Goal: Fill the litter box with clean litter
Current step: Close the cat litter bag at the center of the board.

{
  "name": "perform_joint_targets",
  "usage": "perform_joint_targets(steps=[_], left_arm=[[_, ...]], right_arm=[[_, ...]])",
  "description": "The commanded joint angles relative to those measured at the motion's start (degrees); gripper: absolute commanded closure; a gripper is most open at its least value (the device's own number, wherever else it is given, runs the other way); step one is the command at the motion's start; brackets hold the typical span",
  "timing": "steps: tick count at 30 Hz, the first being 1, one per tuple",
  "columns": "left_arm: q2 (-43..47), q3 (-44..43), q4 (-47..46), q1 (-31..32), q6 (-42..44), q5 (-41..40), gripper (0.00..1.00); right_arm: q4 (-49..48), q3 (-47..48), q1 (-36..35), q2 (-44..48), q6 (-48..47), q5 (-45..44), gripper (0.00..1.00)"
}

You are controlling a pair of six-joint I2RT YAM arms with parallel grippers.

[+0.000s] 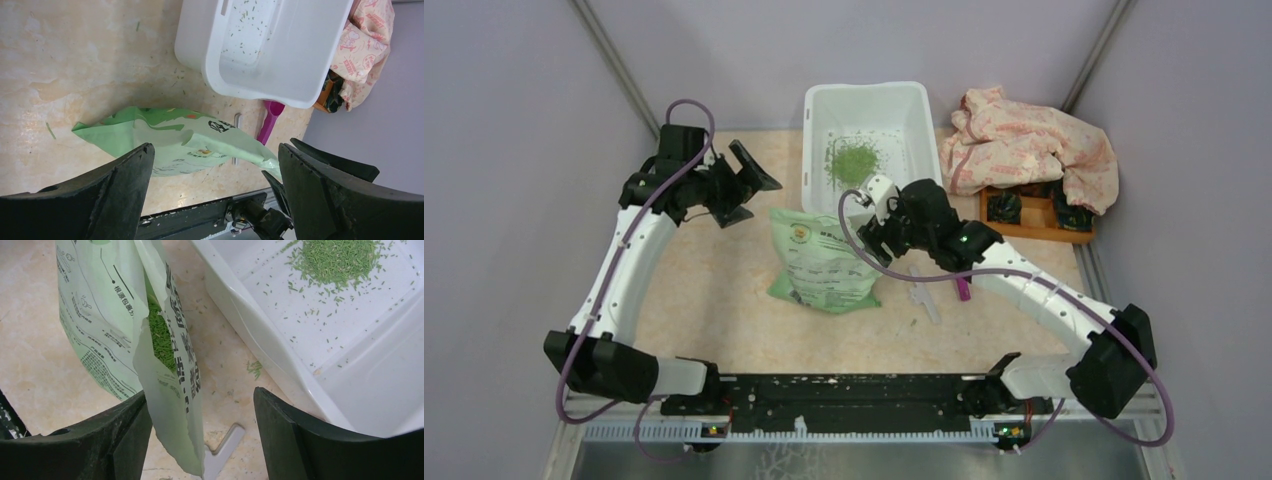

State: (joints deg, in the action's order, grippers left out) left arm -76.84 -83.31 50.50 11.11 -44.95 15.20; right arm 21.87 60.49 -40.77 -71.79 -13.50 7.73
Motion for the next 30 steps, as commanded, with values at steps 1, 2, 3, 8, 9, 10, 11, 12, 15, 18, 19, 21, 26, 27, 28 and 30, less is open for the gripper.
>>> perform_joint_targets(steps=[1, 2, 3, 8, 9, 10, 11, 12, 15, 18, 19, 21, 26, 27, 28, 30], left_arm=[[-0.1, 0.6, -1.1, -0.3, 0.9, 0.0, 0.02], [-0.5, 0.4, -1.0, -0.3, 0.9, 0.0, 0.02], [-0.8, 0.2, -1.1, -0.3, 1.0, 0.0, 0.02], [-2.9, -1.8, -0.1, -0.3, 1.3, -0.5, 0.02], [-3.4, -2.2, 0.1, -0.3, 1.4, -0.4, 0.02], [-3.7, -2.4, 0.3, -0.4, 1.4, -0.5, 0.02], [-3.8, -2.3, 0.3, -0.3, 1.3, -0.8, 0.02], [-3.9, -2.2, 0.1, -0.4, 1.2, -1.0, 0.02], [-4.5, -1.3, -1.2, -0.4, 0.6, -0.9, 0.02], [-5.7, -0.9, -2.5, -0.4, -0.5, 1.1, 0.02], [-6.2, -1.0, -2.8, -0.4, -0.8, 2.0, 0.02], [-7.0, -1.1, -3.3, -0.4, -1.3, 3.3, 0.02], [-7.6, -0.6, -5.1, -0.4, -1.5, 5.1, 0.02], [-7.7, -0.2, -5.7, -0.4, -1.4, 5.5, 0.02], [-7.7, 0.0, -6.3, -0.4, -1.2, 6.0, 0.02], [-7.8, 0.1, -6.5, -0.3, -0.9, 6.2, 0.02]], right_arm=[[-3.6, 3.9, -0.2, -1.1, -1.5, -1.1, 0.30], [-3.8, 4.0, -0.3, -1.4, -1.6, -0.9, 0.31], [-4.1, 4.2, -0.3, -1.8, -1.6, -0.6, 0.31], [-6.1, 3.7, -0.4, -3.3, -1.7, -0.5, 0.34], [-6.6, 3.6, -0.3, -3.4, -1.6, -0.6, 0.34], [-6.9, 3.5, -0.4, -3.6, -1.6, -0.7, 0.34], [-7.2, 3.6, -0.3, -3.7, -1.6, -0.9, 0.34], [-7.3, 3.7, -0.4, -3.9, -1.6, -1.0, 0.34], [-7.8, 4.3, -0.3, -4.4, -1.6, -1.0, 0.35], [-7.9, 5.2, -0.6, -5.2, -1.4, -0.6, 0.40], [-7.5, 5.6, -0.8, -5.5, -1.6, -0.6, 0.42], [-7.1, 5.5, -1.8, -5.8, -2.7, -1.8, 0.47], [-8.1, 3.4, -5.0, -5.2, -4.8, -7.8, 0.59], [-8.4, 3.0, -5.9, -4.9, -5.4, -9.9, 0.61], [-8.9, 2.5, -6.8, -4.7, -5.9, -11.9, 0.64], [-10.0, 1.3, -9.2, -3.9, -7.1, -16.5, 0.68]])
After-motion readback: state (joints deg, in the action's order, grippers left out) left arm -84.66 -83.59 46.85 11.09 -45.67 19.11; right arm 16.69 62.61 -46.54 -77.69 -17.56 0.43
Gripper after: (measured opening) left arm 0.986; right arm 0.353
